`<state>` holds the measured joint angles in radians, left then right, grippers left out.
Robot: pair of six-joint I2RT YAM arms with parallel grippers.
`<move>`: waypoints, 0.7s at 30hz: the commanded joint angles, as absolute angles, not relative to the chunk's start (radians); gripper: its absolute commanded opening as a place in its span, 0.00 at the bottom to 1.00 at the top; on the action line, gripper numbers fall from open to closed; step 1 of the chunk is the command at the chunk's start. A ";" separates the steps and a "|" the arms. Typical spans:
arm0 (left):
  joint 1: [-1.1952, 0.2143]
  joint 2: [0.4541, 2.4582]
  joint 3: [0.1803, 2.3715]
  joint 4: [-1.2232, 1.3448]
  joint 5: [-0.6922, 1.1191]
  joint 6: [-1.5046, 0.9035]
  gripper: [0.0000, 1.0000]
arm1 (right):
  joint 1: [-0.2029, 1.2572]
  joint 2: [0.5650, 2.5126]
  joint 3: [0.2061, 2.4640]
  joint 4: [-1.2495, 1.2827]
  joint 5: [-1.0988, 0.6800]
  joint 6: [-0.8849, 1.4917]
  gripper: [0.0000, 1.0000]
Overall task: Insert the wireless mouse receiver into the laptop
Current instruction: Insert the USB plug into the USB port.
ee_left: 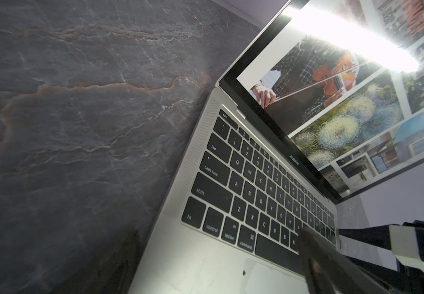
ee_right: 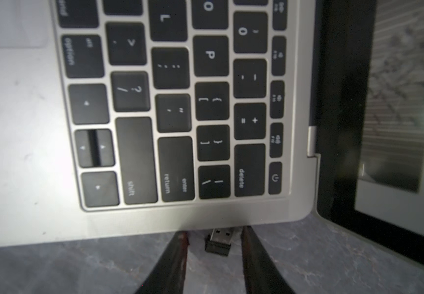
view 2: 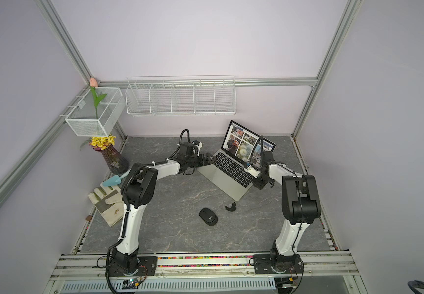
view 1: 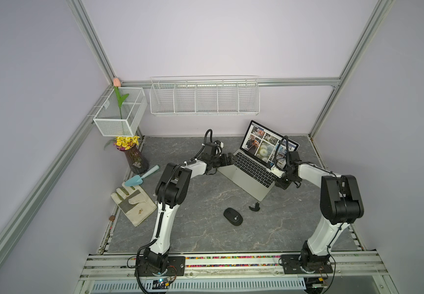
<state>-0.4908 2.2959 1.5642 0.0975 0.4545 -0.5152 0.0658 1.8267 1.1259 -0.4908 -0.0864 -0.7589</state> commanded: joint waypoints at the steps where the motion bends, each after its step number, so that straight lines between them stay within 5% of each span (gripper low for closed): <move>1: -0.482 2.321 1.522 -0.113 0.454 -0.538 0.99 | 0.060 1.771 1.141 -0.513 -0.176 -0.794 0.50; 8: -0.482 2.326 1.551 -0.154 0.448 -0.512 0.99 | 0.002 1.598 1.127 -0.429 -0.110 -0.387 0.73; 12: -0.480 2.320 1.548 -0.154 0.442 -0.506 0.99 | 0.000 1.564 1.072 -0.504 -0.105 -0.297 0.73; 21: -0.472 2.335 1.562 -0.162 0.438 -0.503 0.99 | 0.074 1.823 1.207 -0.718 0.026 -0.425 0.61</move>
<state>-0.4812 2.2841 1.5848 0.0105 0.4652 -0.4927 0.0444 1.7977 1.1862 -0.6376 -0.0135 -0.3912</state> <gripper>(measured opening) 0.993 0.622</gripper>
